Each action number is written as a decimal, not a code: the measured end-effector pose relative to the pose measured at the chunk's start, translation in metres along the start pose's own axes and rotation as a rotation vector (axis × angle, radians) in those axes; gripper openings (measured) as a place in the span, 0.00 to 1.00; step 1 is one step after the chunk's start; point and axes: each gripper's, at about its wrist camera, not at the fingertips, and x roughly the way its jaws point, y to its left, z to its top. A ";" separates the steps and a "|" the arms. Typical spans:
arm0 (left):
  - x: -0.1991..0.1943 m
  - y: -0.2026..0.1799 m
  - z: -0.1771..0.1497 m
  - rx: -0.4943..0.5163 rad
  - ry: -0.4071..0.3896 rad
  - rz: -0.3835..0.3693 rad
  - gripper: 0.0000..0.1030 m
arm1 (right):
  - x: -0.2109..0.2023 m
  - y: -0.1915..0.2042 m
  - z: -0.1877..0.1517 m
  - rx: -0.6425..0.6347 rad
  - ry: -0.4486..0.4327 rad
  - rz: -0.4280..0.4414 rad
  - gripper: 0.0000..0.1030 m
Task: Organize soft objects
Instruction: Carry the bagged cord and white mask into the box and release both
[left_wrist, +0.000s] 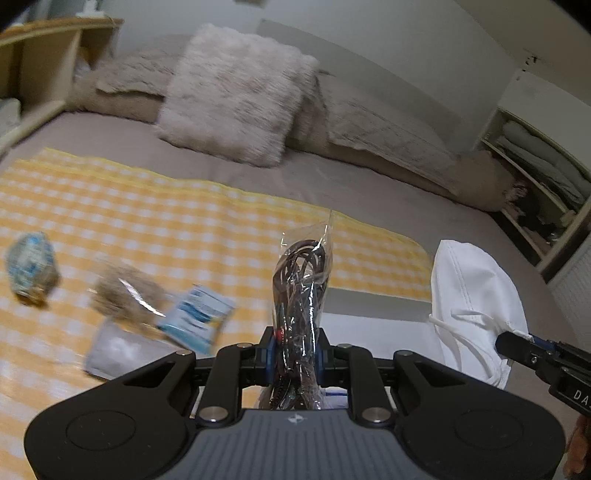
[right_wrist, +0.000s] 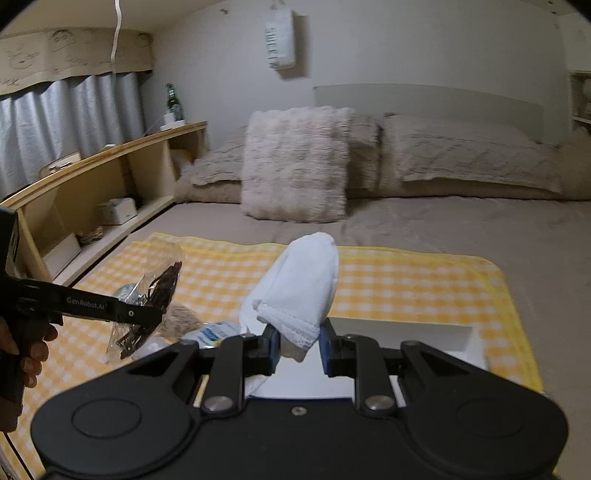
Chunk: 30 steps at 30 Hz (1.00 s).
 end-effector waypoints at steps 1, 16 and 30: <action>0.004 -0.004 -0.002 -0.007 0.009 -0.016 0.21 | -0.003 -0.005 -0.001 0.006 -0.001 -0.009 0.22; 0.068 -0.085 -0.049 -0.120 0.155 -0.254 0.21 | -0.030 -0.092 -0.034 0.041 0.104 -0.133 0.22; 0.105 -0.116 -0.067 -0.214 0.200 -0.313 0.21 | 0.013 -0.106 -0.084 -0.051 0.367 -0.074 0.55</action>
